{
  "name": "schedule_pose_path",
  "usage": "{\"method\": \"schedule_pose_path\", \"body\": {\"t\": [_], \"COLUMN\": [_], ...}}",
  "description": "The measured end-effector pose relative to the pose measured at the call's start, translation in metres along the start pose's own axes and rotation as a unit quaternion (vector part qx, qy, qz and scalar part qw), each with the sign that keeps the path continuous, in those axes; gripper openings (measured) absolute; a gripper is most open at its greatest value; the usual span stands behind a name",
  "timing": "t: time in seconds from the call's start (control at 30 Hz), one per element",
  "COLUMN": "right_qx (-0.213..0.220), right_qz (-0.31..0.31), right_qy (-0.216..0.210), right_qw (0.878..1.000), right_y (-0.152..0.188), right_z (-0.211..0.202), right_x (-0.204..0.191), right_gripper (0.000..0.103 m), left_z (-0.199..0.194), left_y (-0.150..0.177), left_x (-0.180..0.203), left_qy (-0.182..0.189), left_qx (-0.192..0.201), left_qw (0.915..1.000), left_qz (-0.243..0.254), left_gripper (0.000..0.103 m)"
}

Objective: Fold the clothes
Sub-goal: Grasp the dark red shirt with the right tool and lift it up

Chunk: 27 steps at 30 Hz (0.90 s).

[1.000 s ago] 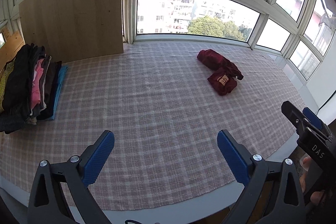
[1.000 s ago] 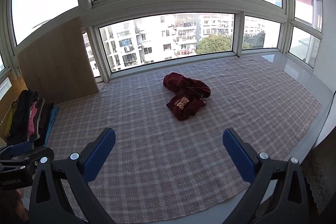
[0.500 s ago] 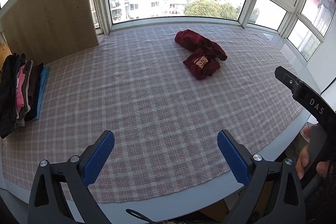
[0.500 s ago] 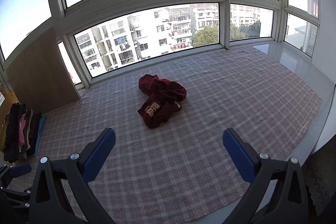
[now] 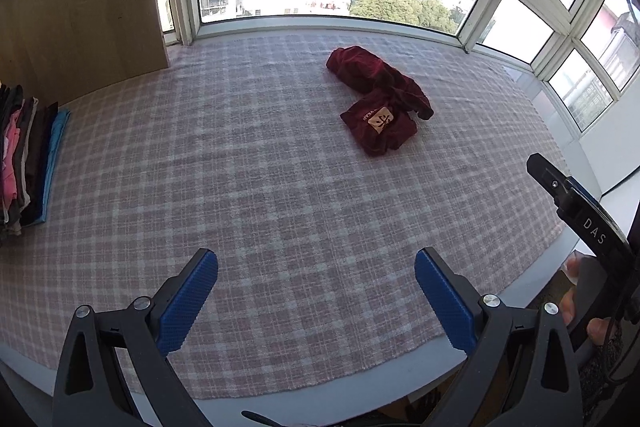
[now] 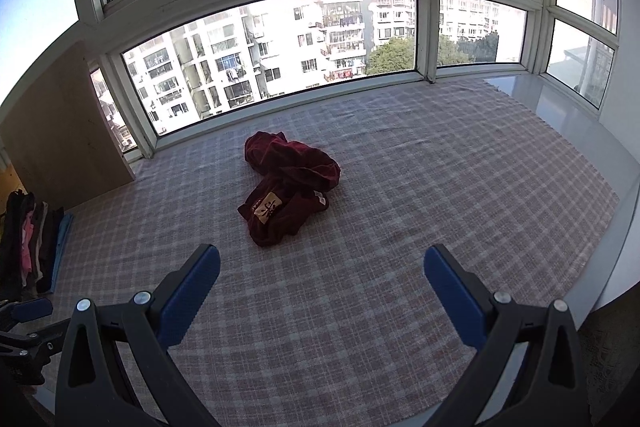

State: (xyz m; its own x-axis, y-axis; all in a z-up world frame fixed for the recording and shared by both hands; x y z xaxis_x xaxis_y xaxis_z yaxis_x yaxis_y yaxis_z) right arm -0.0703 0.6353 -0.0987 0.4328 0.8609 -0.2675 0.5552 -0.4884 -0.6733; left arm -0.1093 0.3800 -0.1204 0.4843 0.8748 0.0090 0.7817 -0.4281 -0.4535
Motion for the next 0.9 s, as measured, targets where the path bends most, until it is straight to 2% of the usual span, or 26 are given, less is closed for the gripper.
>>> {"method": "schedule_pose_path", "body": {"t": [0.1,0.23,0.37,0.47,0.6,0.77,0.9], "right_qx": [-0.015,-0.027,-0.066,-0.100,-0.136,-0.178,-0.223], "right_qz": [-0.016,-0.066,-0.139,-0.153,-0.181,-0.221,-0.249], "right_qy": [-0.009,-0.017,-0.009,-0.005,-0.019,-0.042,-0.026], "right_qw": [1.000,0.997,0.988,0.983,0.974,0.958,0.942], "right_y": [-0.019,-0.061,-0.094,-0.109,-0.107,-0.101,-0.089], "right_z": [0.018,0.048,0.105,0.158,0.215,0.283,0.337], "right_x": [-0.003,-0.018,-0.039,-0.053,-0.089,-0.137,-0.161], "right_gripper": [0.103,0.103,0.103,0.103,0.103,0.103,0.103], "left_z": [0.007,0.001,-0.004,0.000,0.021,0.051,0.068], "left_y": [-0.024,-0.073,-0.126,-0.153,-0.166,-0.164,-0.164], "left_x": [-0.008,-0.039,-0.076,-0.097,-0.113,-0.117,-0.128], "left_qy": [-0.036,-0.072,-0.103,-0.106,-0.112,-0.109,-0.108], "left_qx": [0.005,0.043,0.079,0.091,0.078,0.061,0.050], "left_qw": [0.9985,0.9955,0.9905,0.9892,0.9902,0.9916,0.9927], "left_qz": [0.040,0.045,0.046,0.043,0.031,0.033,0.019], "left_gripper": [0.099,0.099,0.099,0.099,0.099,0.099,0.099]}}
Point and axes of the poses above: each gripper's, at about its wrist camera, not at the fingertips, and z roughly the way its jaws point, x to its right, y to its underside, the point moved 5 cm from there along z, roughly the way its jaws point, and after that the axes turned 13 degrees about z, right-handed, at the moved point
